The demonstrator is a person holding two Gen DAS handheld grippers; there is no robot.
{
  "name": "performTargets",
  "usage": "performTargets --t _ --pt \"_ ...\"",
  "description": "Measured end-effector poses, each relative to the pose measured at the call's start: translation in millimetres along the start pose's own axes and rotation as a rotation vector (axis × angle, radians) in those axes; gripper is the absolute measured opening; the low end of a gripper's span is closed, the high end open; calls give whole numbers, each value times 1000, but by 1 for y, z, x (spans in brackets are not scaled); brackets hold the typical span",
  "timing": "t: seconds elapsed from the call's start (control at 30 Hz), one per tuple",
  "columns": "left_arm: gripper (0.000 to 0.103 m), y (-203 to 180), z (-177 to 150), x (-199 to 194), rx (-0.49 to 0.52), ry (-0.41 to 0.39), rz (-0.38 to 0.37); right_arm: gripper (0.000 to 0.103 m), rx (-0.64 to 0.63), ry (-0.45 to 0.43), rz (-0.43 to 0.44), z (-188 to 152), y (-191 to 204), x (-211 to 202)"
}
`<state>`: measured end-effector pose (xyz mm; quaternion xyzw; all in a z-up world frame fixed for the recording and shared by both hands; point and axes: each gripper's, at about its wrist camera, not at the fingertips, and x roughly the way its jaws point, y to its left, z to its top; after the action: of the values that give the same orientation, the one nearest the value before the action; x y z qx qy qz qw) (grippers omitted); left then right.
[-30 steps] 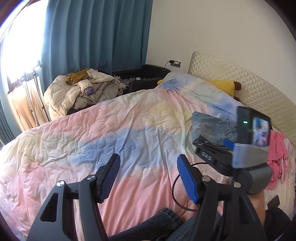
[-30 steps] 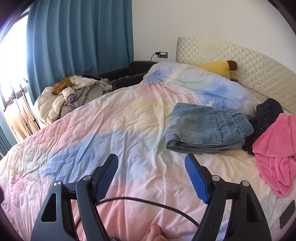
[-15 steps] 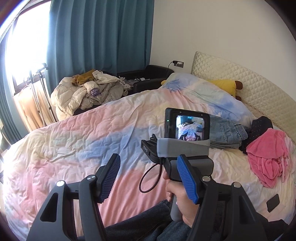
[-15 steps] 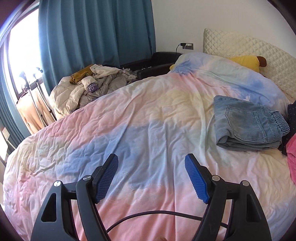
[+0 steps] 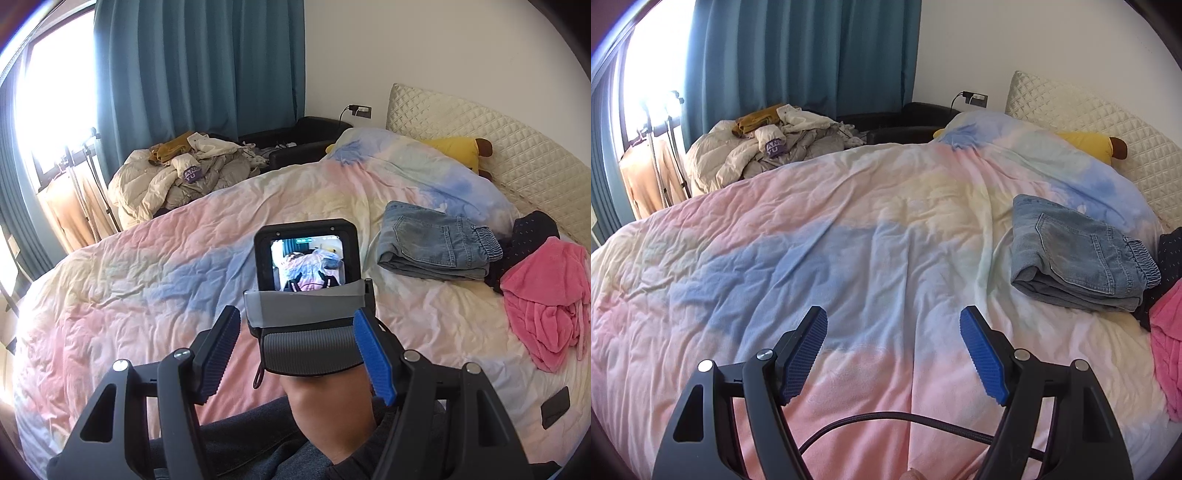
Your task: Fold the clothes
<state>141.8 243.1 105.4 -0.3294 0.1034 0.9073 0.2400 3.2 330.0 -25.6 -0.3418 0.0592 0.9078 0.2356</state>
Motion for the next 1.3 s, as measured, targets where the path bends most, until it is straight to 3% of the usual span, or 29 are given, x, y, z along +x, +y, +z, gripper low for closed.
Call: performTargets --t 0.37,1.3 --pt "66 -19 -6 6 -14 14 17 76 26 5 38 0 -4 3" --pt "66 3 -5 18 -57 25 29 76 30 8 46 -1 -2 3"
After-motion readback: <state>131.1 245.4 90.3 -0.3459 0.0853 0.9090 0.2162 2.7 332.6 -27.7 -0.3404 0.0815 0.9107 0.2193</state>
